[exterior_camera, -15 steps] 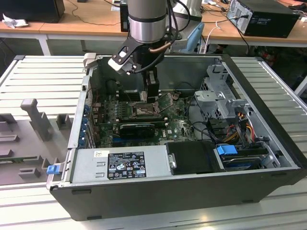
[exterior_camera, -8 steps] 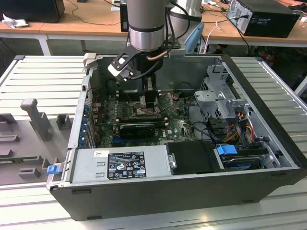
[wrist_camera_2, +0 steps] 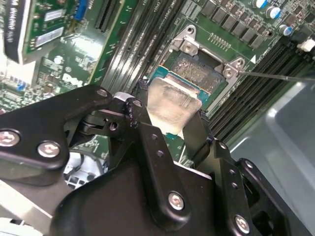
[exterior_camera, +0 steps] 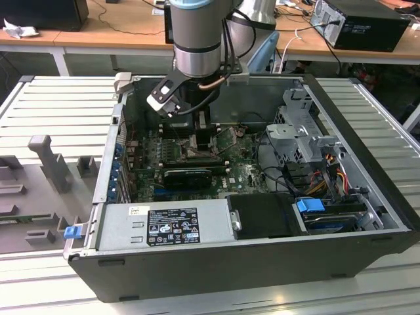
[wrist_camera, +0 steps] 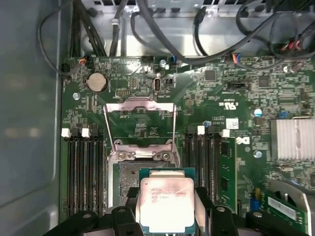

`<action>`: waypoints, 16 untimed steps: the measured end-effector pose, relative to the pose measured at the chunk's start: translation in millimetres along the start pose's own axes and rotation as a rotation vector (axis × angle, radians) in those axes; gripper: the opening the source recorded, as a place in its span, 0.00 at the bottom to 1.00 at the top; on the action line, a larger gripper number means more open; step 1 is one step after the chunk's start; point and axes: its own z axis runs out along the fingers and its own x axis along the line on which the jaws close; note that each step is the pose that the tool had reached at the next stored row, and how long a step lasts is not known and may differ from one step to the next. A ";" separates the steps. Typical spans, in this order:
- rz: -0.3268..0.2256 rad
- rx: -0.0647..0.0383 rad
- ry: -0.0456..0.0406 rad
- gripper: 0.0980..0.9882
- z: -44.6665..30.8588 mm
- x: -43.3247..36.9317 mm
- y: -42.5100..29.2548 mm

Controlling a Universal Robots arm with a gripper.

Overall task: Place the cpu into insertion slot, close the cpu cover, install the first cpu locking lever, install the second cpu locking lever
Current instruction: 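Place the cpu into insertion slot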

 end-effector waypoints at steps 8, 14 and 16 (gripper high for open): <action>-0.024 0.000 0.0019 0.48 22.0 13.8 -5.6; -0.017 0.000 0.0013 0.48 33.6 20.1 -7.2; -0.016 0.000 0.0012 0.48 34.8 20.1 -7.3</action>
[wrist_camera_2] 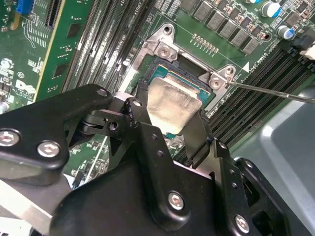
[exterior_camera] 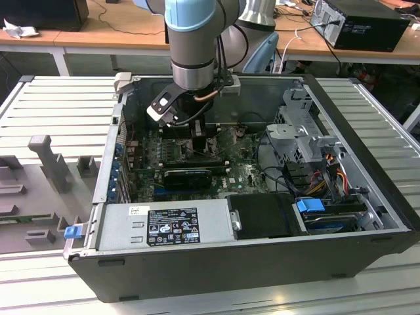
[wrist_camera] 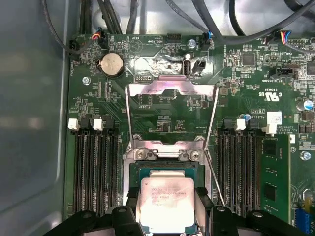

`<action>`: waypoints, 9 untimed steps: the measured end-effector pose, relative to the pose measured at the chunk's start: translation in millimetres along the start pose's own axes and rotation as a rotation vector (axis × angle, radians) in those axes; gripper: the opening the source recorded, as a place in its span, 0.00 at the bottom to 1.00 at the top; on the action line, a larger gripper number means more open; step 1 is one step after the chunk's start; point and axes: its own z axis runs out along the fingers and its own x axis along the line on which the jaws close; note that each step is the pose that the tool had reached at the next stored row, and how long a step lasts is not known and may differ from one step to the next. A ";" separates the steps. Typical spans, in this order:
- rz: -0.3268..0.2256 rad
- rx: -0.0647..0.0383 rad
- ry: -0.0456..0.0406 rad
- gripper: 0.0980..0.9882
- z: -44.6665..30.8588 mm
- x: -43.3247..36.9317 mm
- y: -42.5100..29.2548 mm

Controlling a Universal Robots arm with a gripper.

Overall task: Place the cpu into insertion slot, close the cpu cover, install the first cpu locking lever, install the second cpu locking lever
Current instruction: 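Place the cpu into insertion slot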

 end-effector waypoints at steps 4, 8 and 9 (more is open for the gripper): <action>0.003 0.000 -0.0003 0.48 1.7 -0.1 0.2; 0.009 0.000 -0.0007 0.48 2.9 -0.1 1.3; 0.015 0.000 -0.0010 0.48 3.6 -0.1 1.3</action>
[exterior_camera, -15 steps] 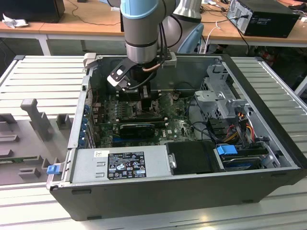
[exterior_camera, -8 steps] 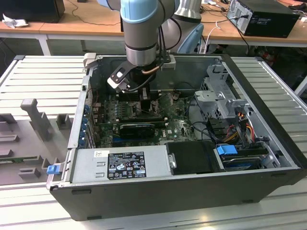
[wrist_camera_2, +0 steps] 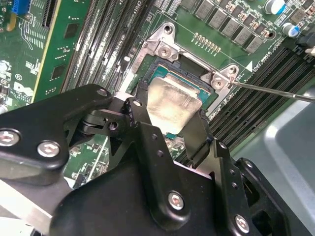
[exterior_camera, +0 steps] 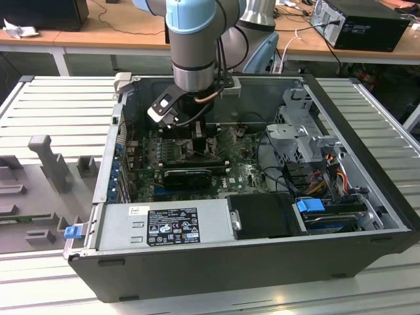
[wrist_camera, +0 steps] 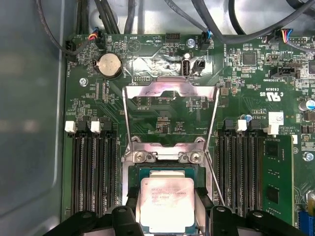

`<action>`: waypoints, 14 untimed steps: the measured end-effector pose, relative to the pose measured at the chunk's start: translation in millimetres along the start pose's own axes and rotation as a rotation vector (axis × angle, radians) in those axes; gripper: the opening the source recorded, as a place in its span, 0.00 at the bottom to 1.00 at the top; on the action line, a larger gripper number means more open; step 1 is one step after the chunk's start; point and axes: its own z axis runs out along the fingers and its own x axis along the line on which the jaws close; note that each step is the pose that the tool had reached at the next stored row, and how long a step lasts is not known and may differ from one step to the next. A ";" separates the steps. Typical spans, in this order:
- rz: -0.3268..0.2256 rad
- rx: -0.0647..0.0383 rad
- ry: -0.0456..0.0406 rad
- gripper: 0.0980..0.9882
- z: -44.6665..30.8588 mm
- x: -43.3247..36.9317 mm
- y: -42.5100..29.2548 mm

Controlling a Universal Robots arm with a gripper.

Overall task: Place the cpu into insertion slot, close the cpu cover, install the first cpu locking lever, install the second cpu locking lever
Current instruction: 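Place the cpu into insertion slot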

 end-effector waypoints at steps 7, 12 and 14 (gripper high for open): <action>0.004 0.000 0.0009 0.48 2.0 0.0 -0.2; 0.004 0.000 0.0009 0.57 2.0 0.0 -0.2; 0.004 0.000 0.0009 0.57 0.5 0.0 0.0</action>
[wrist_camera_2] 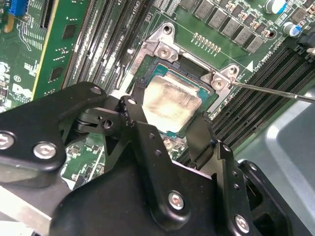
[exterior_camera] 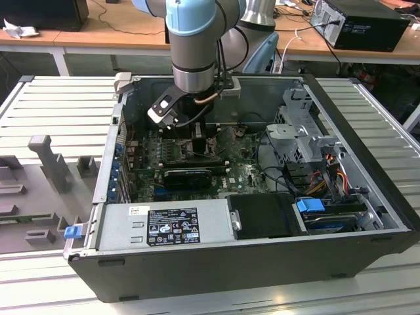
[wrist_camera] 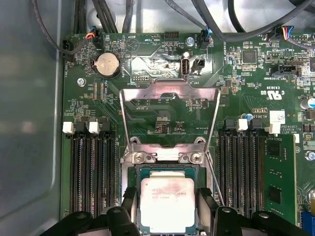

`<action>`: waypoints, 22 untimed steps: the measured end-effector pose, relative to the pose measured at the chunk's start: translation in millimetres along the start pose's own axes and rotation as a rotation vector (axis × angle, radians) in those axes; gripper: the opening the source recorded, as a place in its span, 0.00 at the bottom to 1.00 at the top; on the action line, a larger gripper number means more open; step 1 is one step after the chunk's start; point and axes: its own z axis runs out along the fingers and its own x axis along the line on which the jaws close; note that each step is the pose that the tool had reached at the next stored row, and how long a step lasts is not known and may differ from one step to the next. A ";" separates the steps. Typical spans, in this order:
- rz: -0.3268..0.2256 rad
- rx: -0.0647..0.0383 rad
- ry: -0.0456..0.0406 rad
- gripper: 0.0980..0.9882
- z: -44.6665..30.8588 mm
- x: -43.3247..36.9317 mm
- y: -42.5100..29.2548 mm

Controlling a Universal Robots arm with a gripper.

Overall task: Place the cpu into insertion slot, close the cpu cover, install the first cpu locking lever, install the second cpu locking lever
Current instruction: 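Place the cpu into insertion slot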

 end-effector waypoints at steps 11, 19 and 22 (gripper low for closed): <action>-0.002 0.000 -0.0235 0.07 -19.6 0.3 1.8; -0.003 0.000 -0.0327 0.01 -31.2 0.5 2.7; -0.003 0.000 -0.0338 0.01 -35.1 0.6 3.0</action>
